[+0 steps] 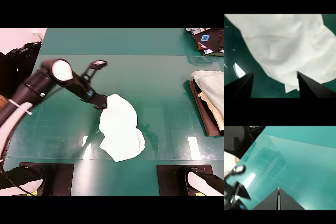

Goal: Fold the shirts.

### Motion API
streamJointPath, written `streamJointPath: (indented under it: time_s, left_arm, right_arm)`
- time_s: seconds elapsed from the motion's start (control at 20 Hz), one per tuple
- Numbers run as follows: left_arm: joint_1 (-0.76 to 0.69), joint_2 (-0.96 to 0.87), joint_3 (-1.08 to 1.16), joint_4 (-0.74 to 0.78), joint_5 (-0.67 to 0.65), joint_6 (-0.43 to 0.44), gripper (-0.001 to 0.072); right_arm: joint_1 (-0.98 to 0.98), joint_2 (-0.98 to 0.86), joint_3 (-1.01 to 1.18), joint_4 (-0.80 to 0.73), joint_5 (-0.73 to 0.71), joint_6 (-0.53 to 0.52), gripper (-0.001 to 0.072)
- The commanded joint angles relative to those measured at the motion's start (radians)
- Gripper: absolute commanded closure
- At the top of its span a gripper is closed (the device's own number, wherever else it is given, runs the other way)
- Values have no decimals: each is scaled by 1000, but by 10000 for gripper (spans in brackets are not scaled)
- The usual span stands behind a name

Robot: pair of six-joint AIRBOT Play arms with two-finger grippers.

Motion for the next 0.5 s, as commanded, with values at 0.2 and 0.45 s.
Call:
streamJointPath:
  time_s: [0.2, 0.45]
  left_arm:
    - [128, 88, -184, 2, 27, 15, 106]
    - [128, 10, -134, -26, 333, 39, 107]
  right_arm:
    - [0, -5, 1, -1, 8, 0, 696]
    - [0, -5, -19, 1, 20, 1, 696]
